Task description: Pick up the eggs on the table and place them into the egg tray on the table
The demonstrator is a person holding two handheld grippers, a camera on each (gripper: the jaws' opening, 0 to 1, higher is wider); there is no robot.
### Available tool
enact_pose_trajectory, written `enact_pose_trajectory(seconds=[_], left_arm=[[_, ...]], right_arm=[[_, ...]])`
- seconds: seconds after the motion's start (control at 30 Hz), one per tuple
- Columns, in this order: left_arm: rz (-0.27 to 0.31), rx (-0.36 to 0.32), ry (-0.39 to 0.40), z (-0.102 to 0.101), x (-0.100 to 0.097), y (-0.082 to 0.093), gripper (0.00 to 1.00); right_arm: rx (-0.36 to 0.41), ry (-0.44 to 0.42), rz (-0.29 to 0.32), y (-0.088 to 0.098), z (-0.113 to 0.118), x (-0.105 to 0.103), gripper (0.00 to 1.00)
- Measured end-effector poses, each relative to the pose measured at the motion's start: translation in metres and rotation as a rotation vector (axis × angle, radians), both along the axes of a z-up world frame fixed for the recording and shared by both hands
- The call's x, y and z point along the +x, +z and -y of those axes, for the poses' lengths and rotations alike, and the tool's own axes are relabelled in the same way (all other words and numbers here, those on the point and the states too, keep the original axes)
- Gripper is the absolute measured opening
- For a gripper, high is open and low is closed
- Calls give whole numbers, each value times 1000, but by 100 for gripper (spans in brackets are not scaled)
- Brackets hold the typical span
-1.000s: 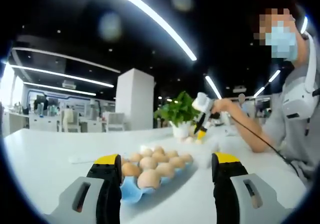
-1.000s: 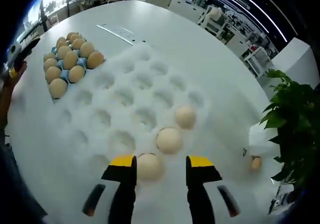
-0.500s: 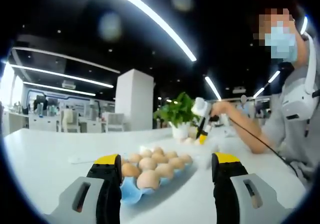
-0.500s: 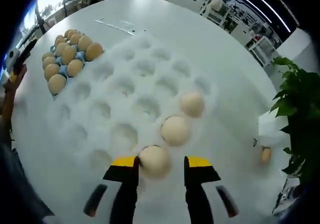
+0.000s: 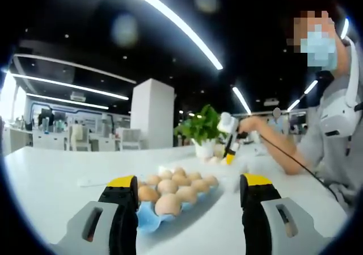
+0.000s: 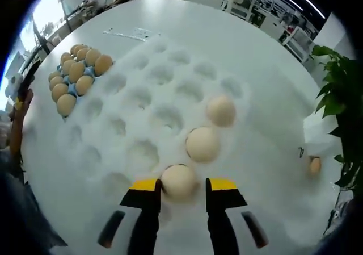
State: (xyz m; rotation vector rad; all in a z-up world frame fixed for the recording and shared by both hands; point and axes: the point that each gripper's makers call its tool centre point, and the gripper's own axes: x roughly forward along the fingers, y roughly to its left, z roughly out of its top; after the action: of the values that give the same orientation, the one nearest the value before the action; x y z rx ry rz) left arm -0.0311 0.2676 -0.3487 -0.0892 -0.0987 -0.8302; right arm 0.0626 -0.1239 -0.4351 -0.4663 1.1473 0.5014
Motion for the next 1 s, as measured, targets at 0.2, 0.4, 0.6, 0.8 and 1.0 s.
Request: enact_pose_trajectory(seconds=[0.2,0.4,0.6,0.8,1.0], left_arm=[[-1,0,0,0,0,0,74],[-3,3,2,0,0,-1,74],[-6,5,2,1,1,-2,74],[-7,9,2,1,0,-3,74],[-6,10,3,1,0,-3,74]], right_arm=[[22,-14,-3,-1,-2,1,32],[3,17,-11,0,-6,-3,28],[-51,119,22,2,-10,-4,28],[-108,265,66,5,-11,2,28],[-133,329,84,7,-12,0,27]])
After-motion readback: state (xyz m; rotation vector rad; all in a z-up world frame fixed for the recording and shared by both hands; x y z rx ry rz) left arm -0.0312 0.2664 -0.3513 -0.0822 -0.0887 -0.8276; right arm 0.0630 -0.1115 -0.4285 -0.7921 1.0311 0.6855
